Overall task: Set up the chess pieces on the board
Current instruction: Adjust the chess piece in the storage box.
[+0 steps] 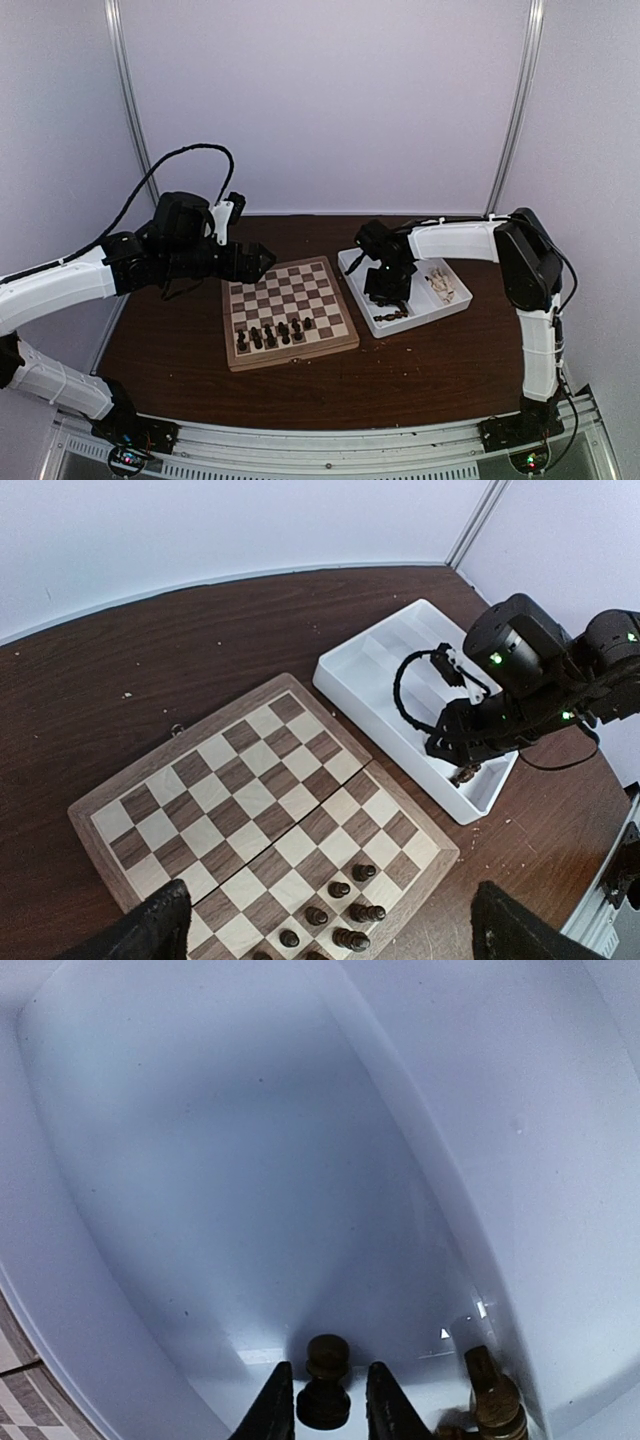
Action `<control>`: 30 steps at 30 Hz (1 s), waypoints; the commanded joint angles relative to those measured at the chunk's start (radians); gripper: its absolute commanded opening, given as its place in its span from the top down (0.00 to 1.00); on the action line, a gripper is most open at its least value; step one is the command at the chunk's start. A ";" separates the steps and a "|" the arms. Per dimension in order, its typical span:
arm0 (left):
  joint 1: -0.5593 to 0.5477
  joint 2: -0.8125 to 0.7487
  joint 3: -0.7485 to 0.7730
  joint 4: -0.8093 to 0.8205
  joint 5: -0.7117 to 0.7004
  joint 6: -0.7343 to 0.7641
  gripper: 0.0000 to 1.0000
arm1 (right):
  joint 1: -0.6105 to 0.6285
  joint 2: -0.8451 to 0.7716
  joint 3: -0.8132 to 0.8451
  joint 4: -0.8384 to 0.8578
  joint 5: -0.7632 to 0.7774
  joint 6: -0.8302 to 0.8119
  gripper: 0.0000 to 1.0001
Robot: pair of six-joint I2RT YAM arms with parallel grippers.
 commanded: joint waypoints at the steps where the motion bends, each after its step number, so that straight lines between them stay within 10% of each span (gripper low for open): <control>1: 0.006 -0.007 0.007 0.030 0.004 0.017 0.02 | 0.002 -0.010 -0.038 0.013 -0.009 0.007 0.78; 30: 0.039 0.214 0.168 -0.026 0.267 -0.044 0.03 | -0.012 -0.202 -0.236 0.268 0.011 -0.451 0.81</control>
